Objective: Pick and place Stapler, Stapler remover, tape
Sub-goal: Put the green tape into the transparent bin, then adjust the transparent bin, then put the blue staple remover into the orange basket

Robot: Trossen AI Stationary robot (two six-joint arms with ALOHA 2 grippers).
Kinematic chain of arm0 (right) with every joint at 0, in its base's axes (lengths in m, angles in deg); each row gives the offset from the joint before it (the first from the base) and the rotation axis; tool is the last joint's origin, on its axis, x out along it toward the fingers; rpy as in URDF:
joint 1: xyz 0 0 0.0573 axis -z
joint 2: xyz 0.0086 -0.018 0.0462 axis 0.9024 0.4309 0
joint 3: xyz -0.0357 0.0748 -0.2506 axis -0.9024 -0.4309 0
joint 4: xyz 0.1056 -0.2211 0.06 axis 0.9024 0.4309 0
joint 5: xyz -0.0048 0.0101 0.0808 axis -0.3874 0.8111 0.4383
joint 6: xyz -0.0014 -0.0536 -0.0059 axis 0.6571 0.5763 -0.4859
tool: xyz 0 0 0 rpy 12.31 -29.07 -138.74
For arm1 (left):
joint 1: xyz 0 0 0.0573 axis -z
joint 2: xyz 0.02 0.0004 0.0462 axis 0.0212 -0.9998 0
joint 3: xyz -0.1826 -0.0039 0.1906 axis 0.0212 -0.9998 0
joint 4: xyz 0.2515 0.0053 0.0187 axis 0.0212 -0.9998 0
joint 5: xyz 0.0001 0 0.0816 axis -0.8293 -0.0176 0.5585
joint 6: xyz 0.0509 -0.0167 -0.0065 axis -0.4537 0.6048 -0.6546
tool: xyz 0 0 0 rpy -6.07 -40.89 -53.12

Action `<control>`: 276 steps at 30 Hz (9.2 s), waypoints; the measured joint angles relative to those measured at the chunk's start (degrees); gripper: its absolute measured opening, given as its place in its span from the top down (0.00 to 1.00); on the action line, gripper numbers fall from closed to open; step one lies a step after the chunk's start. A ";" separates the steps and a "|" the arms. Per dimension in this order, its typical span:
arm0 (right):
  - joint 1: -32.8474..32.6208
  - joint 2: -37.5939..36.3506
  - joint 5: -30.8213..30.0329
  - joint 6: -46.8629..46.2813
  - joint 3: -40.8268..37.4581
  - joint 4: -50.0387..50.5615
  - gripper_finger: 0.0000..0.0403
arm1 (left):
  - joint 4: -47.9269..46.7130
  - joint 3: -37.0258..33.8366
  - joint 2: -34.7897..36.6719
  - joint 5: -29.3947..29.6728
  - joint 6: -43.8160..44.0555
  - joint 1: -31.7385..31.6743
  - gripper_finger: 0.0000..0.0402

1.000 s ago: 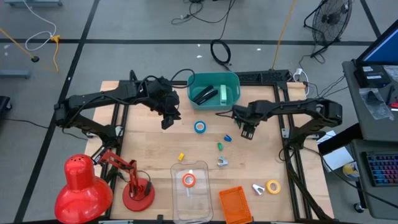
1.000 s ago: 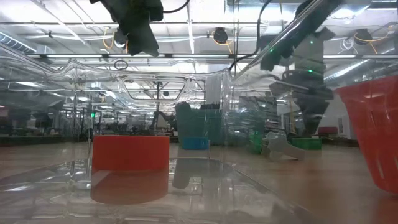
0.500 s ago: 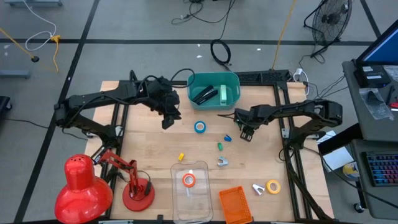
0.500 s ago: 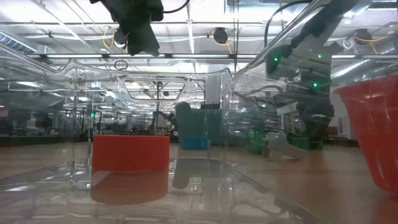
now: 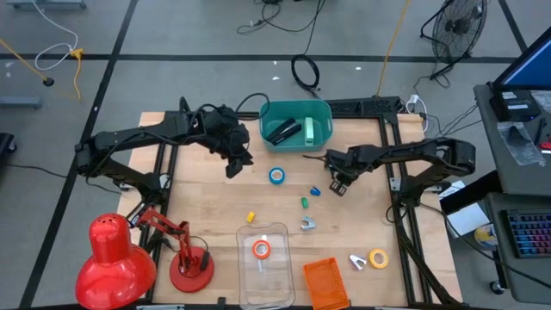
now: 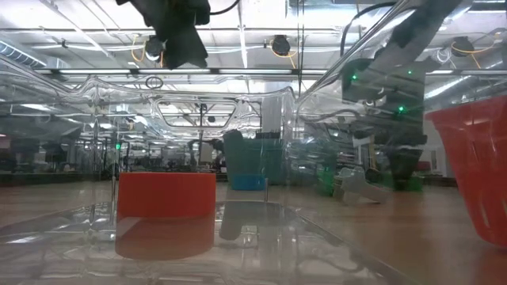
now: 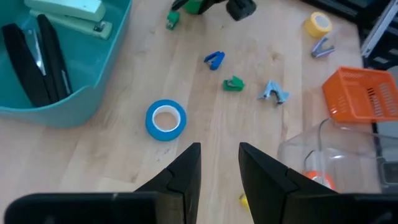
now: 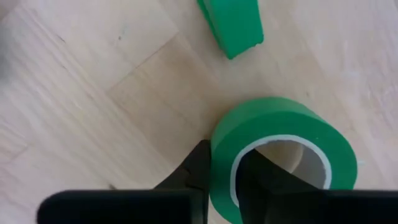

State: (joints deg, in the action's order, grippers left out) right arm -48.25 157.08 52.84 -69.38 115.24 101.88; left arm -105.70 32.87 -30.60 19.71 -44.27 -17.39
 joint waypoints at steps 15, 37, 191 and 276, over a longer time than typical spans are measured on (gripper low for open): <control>-1.06 -13.92 23.52 -15.35 14.20 -31.20 0.91 | 7.39 0.00 0.73 -4.90 3.35 -0.44 0.72; -4.10 -12.65 28.38 -29.94 14.21 -72.73 0.91 | 42.40 0.13 3.28 -7.06 7.73 -0.74 0.72; -23.07 -32.81 -6.02 -23.11 14.19 -3.37 0.99 | 17.53 0.46 -28.02 6.05 39.91 45.64 0.64; -38.61 -29.33 8.76 -47.11 0.05 -6.79 0.83 | -5.57 14.75 -4.82 28.66 17.61 28.14 1.00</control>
State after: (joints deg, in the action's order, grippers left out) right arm -86.86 127.75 61.59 -116.49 115.29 95.09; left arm -111.27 47.62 -35.42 48.37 -26.67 10.74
